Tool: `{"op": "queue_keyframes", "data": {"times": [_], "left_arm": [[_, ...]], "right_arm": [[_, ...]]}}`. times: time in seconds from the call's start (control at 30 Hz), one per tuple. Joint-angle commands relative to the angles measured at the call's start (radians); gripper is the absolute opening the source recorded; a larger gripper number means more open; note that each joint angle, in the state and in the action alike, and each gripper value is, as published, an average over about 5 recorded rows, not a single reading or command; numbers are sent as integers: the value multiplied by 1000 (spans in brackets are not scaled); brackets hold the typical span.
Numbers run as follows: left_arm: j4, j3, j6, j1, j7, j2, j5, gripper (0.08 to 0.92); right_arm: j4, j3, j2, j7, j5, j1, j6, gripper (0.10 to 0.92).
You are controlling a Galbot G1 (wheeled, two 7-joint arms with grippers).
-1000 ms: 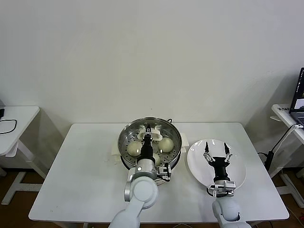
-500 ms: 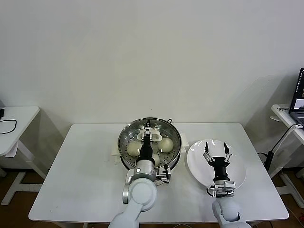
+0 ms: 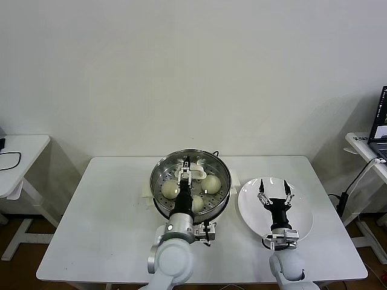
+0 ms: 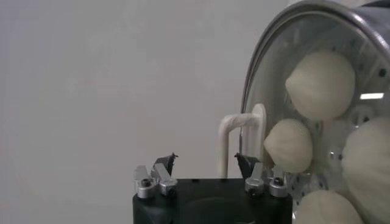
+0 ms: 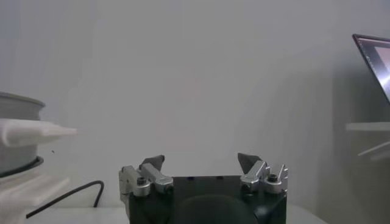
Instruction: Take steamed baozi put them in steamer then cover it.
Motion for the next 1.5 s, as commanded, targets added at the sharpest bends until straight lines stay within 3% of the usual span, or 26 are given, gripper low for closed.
{"op": "queue_keyframes", "data": {"times": [0.03, 0.2, 0.3, 0.4, 0.47, 0.67, 0.8, 1.5], "left_arm": [[-273, -40, 19, 118, -4, 108, -230, 814], [-382, -168, 25, 197, -46, 200, -551, 822], [-384, -284, -6, 213, -195, 230, -890, 823], [-300, -420, -118, 194, -364, 228, -1230, 823], [-221, -501, -194, 177, -408, 224, -1404, 823], [16, -626, -401, 151, -376, 227, -1626, 823], [93, -632, -490, 152, -341, 225, -1636, 823], [143, -590, -551, 167, -305, 197, -1629, 823]], "right_arm": [[9, -9, -14, -5, 18, -8, -31, 823], [24, -29, -34, 6, 49, -16, -75, 823], [40, -44, -46, 15, 59, -22, -102, 823], [65, -56, -55, 13, 77, -31, -124, 823], [83, -62, -60, 2, 100, -38, -135, 823], [112, -67, -69, -31, 140, -64, -145, 823], [120, -65, -71, -51, 153, -83, -116, 823], [178, -37, -92, -34, 146, -160, -135, 823]]}}
